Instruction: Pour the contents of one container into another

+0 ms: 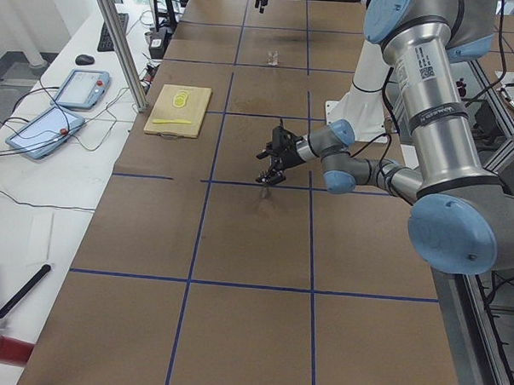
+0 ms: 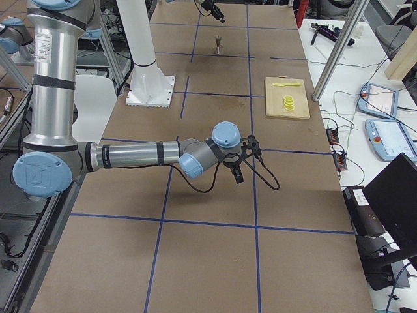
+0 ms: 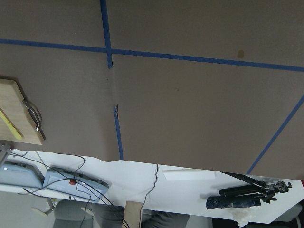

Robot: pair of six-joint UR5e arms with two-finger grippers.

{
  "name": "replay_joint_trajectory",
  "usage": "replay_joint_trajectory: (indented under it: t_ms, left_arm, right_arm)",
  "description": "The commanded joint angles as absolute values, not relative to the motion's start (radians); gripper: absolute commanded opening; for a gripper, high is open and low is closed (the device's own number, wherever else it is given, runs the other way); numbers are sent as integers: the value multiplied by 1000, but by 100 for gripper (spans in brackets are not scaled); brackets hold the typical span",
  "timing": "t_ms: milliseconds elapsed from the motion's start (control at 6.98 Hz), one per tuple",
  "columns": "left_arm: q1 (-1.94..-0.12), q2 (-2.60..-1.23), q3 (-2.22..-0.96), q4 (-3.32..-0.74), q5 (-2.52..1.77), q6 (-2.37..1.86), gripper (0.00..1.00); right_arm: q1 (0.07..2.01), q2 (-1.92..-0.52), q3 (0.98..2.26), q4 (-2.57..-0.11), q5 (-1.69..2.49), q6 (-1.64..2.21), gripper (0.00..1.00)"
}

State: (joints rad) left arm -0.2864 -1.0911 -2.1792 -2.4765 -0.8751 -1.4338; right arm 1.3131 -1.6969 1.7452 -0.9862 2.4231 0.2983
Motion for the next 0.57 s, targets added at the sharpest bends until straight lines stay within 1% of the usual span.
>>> replay_joint_trajectory:
  t_ms: [0, 143, 430]
  left_arm:
    - [-123, -1100, -2142, -2438, -621, -1468, 95]
    - [-77, -1138, -2070, -2415, -535, -1468, 95]
    - [-48, -1205, -2004, -2411, -476, -1468, 95]
  right_arm:
    - [1313, -1703, 1746, -973, 2422, 307, 100]
    - [1313, -1703, 1743, -973, 2419, 307, 100]
    - [1313, -1701, 1740, -973, 2418, 307, 100]
